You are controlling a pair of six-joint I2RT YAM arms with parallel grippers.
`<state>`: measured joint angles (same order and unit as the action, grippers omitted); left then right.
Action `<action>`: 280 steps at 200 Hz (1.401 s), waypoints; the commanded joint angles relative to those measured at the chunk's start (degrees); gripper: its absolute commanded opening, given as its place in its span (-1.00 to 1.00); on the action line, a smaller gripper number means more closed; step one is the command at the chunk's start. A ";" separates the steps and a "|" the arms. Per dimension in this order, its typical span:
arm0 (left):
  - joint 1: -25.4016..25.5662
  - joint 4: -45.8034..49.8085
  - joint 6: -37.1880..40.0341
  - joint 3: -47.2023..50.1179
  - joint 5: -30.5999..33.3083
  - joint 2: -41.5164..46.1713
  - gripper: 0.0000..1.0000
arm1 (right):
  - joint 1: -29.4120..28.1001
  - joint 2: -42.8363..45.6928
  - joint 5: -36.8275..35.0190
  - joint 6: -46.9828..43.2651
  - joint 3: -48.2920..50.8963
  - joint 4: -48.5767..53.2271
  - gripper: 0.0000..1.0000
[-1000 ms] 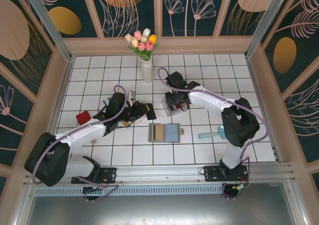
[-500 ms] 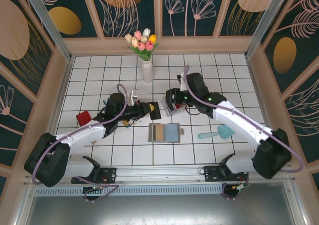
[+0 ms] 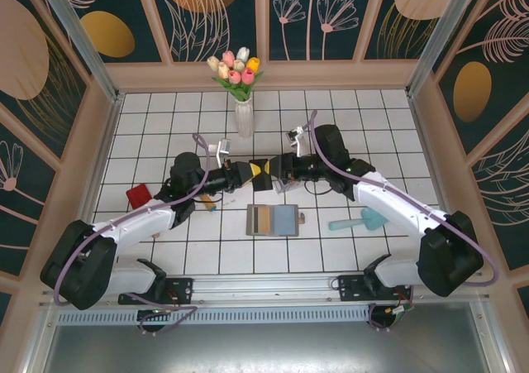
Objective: Put the credit cards into the card holder
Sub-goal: Insert the credit card into the card slot.
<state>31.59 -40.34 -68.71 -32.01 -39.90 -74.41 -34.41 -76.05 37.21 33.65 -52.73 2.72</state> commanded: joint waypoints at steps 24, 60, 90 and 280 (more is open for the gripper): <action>0.12 -6.15 -1.37 0.00 -1.35 -0.10 -0.72 | 1.59 0.30 6.12 3.02 3.34 -6.86 -0.73; 0.00 -5.57 -1.18 0.51 -1.21 0.07 -0.60 | 2.74 2.02 5.95 5.30 5.44 -9.16 -0.89; 0.05 -5.19 -0.90 0.98 -1.08 0.45 -0.52 | 5.09 3.09 4.54 7.00 6.67 -10.29 -0.92; 0.09 8.23 -9.75 4.88 8.56 2.98 -1.00 | 3.40 6.52 -16.40 4.04 10.82 7.29 -0.20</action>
<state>31.55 -32.51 -71.72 -29.82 -34.17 -72.77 -30.48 -71.48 24.91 38.24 -43.94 7.22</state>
